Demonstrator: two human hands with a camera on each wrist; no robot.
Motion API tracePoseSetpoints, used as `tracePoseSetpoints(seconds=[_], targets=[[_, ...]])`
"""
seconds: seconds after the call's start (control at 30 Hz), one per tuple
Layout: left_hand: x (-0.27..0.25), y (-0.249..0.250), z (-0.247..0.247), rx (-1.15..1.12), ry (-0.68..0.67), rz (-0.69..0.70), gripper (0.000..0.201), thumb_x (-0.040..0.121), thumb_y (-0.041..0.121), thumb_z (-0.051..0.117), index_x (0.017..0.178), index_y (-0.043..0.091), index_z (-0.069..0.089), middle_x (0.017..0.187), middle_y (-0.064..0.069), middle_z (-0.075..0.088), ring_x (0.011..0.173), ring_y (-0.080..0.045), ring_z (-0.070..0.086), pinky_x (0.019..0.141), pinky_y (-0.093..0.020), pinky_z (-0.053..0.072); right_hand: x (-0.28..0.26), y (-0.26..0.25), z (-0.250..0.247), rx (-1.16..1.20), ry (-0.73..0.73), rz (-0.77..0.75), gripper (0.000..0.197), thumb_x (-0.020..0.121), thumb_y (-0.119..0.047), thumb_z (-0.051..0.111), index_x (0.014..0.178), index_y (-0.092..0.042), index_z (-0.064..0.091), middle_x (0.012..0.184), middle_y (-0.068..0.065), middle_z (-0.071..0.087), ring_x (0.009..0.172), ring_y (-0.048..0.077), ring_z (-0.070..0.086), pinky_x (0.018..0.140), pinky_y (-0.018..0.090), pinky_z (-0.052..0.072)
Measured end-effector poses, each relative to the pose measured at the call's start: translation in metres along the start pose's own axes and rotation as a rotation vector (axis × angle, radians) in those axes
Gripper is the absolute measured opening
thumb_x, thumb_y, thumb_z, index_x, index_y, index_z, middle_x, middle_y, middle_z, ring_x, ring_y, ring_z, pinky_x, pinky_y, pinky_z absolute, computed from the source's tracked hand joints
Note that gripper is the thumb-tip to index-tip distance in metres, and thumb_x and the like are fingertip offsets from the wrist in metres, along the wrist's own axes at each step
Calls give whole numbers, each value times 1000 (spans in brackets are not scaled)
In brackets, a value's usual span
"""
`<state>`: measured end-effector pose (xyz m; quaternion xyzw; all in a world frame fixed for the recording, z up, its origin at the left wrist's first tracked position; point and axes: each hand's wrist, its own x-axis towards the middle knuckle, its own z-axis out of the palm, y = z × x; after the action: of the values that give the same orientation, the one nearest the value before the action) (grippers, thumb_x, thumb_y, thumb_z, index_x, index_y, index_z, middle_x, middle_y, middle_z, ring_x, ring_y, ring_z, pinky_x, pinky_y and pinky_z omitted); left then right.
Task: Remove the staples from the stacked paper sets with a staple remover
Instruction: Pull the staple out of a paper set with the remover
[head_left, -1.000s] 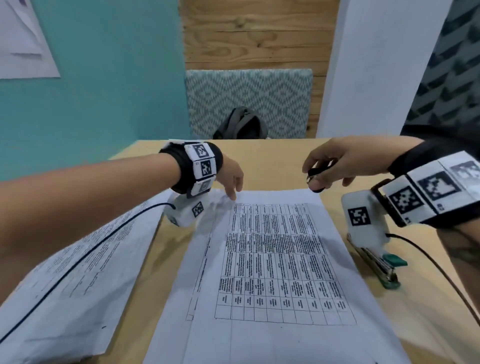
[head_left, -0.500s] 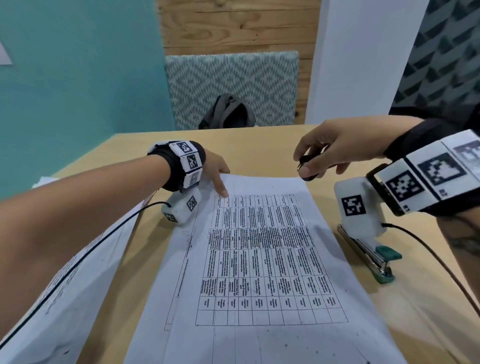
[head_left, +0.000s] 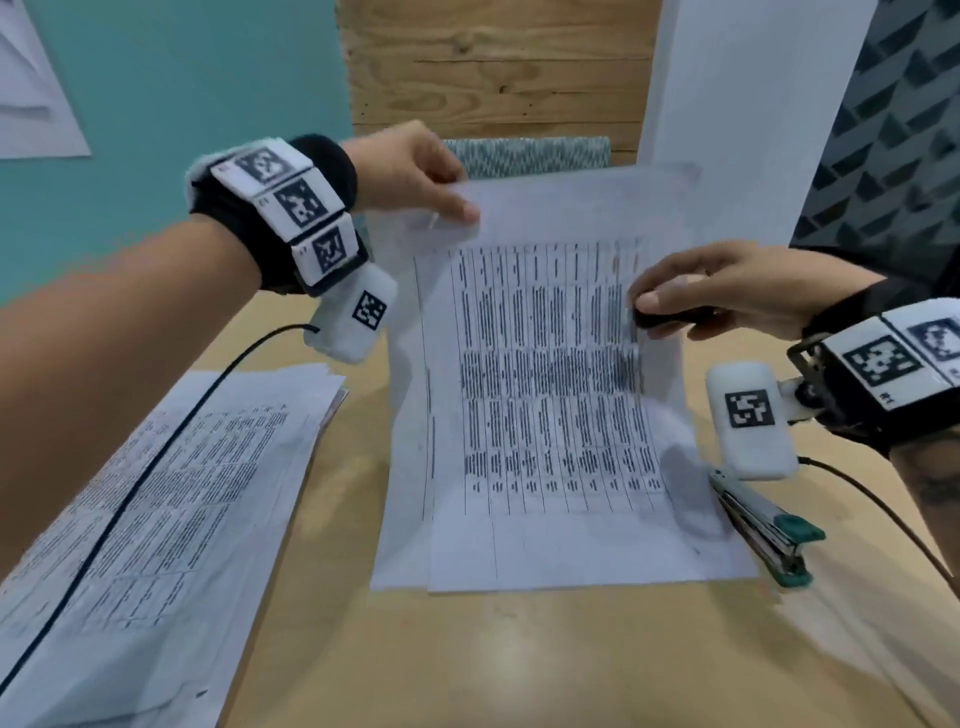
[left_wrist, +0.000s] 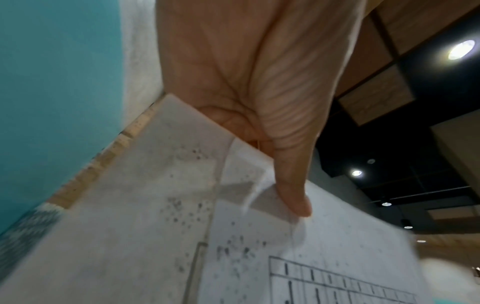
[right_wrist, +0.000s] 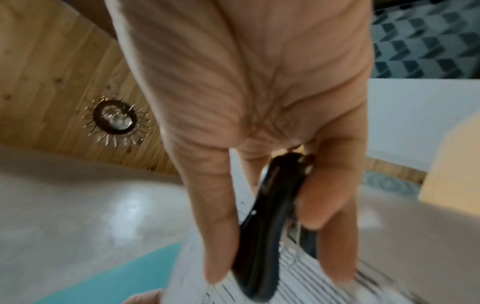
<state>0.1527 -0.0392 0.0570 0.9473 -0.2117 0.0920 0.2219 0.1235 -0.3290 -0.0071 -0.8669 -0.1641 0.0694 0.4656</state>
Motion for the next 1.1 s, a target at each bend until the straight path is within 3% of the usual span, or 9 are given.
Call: tracePoseSetpoints(seconds=[0.17, 0.27, 0.43, 0.53, 0.63, 0.77, 0.87, 0.97, 1.1], targets=[[-9, 17, -23, -3, 164, 147, 32, 79, 25, 70, 54, 18, 50, 38, 18, 45, 38, 2, 37, 42, -5, 28, 5, 5, -3, 296, -4, -199, 77, 26, -54, 89, 93, -20, 71, 82, 0, 72, 71, 9, 70, 46, 12, 44], [-13, 20, -29, 16, 303, 202, 19, 74, 26, 74, 73, 9, 66, 54, 18, 53, 46, 7, 45, 50, -5, 35, 8, 7, -1, 419, -22, -294, 67, 27, -51, 90, 87, -25, 76, 82, -2, 73, 70, 10, 70, 47, 12, 46], [-26, -3, -29, -60, 547, 164, 40, 62, 32, 81, 93, 11, 67, 77, 7, 61, 66, 8, 52, 64, -6, 40, 8, 0, 3, 440, 48, -363, 67, 27, -52, 90, 86, -25, 75, 82, -3, 74, 71, 10, 71, 49, 14, 48], [-36, -35, -10, -381, 580, 91, 73, 44, 52, 84, 104, 19, 60, 96, 4, 64, 85, -5, 59, 75, -15, 45, 6, -4, 5, 431, 107, -396, 77, 27, -54, 90, 95, -23, 71, 83, -2, 74, 73, 10, 71, 51, 15, 49], [-42, -60, 25, -837, 500, 15, 97, 38, 43, 89, 120, 20, 43, 101, 0, 65, 89, -12, 65, 69, -20, 53, 3, -9, 6, 458, 172, -451, 81, 31, -55, 88, 101, -20, 67, 85, -3, 74, 74, 11, 71, 54, 15, 49], [-43, -58, 49, -964, 355, 58, 59, 53, 39, 85, 99, 14, 58, 84, 8, 73, 77, -4, 67, 68, -18, 53, -2, -16, 10, 495, 240, -537, 73, 42, -52, 86, 105, -23, 65, 95, -6, 73, 82, 11, 70, 60, 16, 50], [-39, -38, 42, -1004, 487, 82, 21, 73, 24, 70, 87, 13, 60, 71, 15, 72, 74, 4, 65, 69, -11, 48, -6, -22, 11, 520, 273, -601, 61, 46, -49, 86, 101, -30, 69, 103, -6, 71, 86, 13, 70, 65, 17, 51], [-41, -33, 34, -1023, 555, 150, 21, 64, 30, 71, 79, 16, 72, 77, 12, 73, 78, 0, 66, 74, -13, 48, -9, -26, 10, 515, 269, -635, 58, 47, -48, 86, 101, -32, 70, 102, -7, 71, 86, 13, 69, 67, 16, 50], [-53, -37, 37, -915, 516, 123, 10, 61, 24, 70, 57, 32, 74, 66, 22, 69, 69, 12, 63, 62, -2, 44, -7, -21, 9, 497, 174, -601, 64, 41, -49, 88, 100, -30, 72, 99, -3, 71, 82, 13, 70, 60, 15, 51]])
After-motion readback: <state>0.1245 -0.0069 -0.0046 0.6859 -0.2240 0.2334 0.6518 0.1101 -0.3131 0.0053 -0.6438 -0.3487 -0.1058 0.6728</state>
